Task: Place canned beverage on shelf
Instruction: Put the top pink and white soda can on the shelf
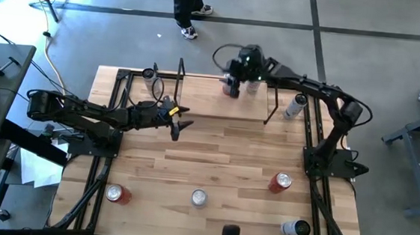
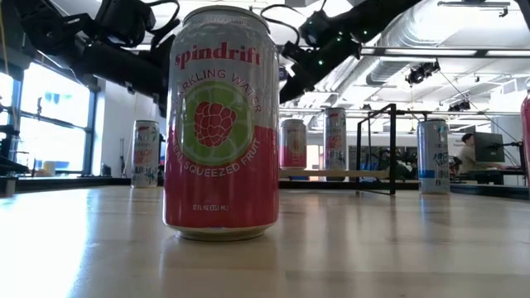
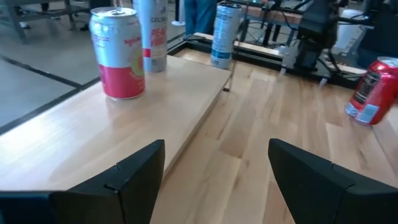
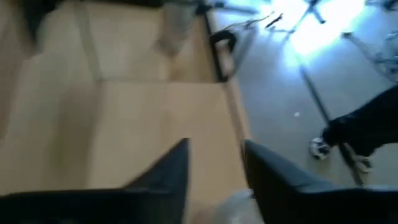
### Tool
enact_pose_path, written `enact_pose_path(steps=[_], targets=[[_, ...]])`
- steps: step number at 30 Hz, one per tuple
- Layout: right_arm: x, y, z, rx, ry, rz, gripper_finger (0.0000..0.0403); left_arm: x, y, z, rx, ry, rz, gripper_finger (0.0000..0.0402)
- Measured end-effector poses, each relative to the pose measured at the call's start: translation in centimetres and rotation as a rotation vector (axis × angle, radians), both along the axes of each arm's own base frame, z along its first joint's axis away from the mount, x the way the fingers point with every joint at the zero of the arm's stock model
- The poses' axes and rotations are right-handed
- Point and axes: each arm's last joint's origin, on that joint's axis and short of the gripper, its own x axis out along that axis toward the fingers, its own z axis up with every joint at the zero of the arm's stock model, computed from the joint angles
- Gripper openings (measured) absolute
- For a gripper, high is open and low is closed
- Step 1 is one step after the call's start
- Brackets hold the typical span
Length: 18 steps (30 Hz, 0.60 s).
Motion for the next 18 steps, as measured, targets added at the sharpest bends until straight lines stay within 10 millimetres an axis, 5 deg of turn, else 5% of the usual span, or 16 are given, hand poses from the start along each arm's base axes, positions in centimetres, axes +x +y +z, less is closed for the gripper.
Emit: enact_pose_path(steps=[2, 4, 9, 18], targets=[[0.3, 1.1, -1.1, 0.018, 0.031, 0.012, 0.0041, 0.0, 0.0, 0.0, 0.000, 0.005, 0.014, 0.0277], [0.6, 1.9, -2.2, -0.004, 0.052, -0.019, 0.0014, 0.0, 0.1, 0.0, 0.005, 0.006, 0.024, 0.0277], [1.0, 2.4, -3.7, -0.067, 0.043, -0.158, 0.0033, -0.1, 0.3, 0.0, 0.008, 0.006, 0.029, 0.0277], [0.9, 1.6, -4.5, -0.076, 0.057, -0.332, 0.0006, -0.1, 0.3, 0.0, 0.003, 0.004, 0.034, 0.0277]])
